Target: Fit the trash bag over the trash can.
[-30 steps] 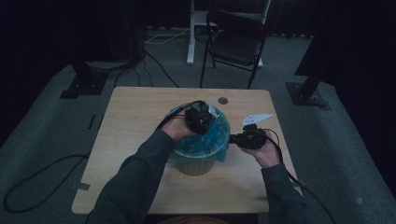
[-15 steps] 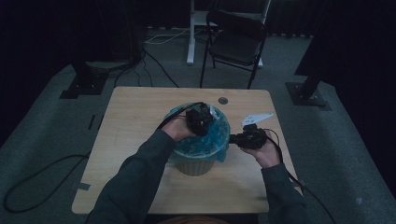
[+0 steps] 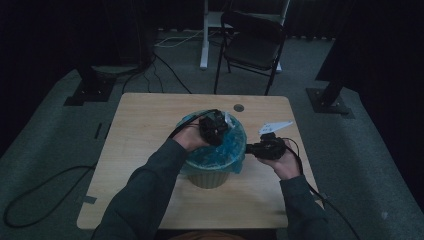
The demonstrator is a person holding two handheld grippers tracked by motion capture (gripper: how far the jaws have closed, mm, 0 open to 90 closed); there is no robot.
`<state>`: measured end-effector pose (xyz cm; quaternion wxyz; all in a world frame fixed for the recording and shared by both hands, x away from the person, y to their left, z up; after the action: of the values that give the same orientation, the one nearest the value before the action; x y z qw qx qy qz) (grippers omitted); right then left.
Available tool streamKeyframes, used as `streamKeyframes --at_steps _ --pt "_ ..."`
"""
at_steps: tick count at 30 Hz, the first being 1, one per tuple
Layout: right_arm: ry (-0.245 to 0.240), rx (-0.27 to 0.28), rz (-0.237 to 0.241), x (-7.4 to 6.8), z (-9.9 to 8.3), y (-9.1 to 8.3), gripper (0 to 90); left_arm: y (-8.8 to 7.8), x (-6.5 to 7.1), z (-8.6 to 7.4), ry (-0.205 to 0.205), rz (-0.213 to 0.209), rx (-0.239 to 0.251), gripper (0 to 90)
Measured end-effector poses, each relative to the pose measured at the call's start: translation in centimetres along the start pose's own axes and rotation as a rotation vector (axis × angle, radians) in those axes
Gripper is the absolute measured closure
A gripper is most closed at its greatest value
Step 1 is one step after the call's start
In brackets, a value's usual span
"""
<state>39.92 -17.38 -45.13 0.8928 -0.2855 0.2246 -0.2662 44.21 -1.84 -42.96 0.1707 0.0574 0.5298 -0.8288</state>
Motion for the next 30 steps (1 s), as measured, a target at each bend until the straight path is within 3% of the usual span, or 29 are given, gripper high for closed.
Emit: streamKeyframes --at_steps 5,15,24,30 --pt "0.000 0.000 0.000 0.1 0.0 0.0 86.5 -0.8 -0.2 0.3 -0.017 0.020 0.046 65.8" --pt "0.002 0.000 -0.002 0.1 -0.1 0.0 86.5 -4.4 -1.4 0.0 -0.092 0.093 0.217 65.0" --pt "0.005 0.001 -0.003 0.1 -0.1 -0.1 86.5 -7.7 -2.8 -1.4 -0.177 0.160 0.361 63.8" --pt "0.007 0.002 -0.005 0.1 -0.1 -0.1 86.5 -9.3 -3.4 -2.4 -0.215 0.195 0.424 63.4"
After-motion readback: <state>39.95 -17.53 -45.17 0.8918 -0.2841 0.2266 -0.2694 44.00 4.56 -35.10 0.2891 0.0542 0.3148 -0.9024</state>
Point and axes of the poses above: each handheld gripper's, and its own axes: y roughly forward along the jaws, z roughly out of its top, x roughly to its right, the point moved 6 cm from there along y, roughly forward along the jaws, and after that the axes turned 6 degrees about y, right-handed, at the moved point
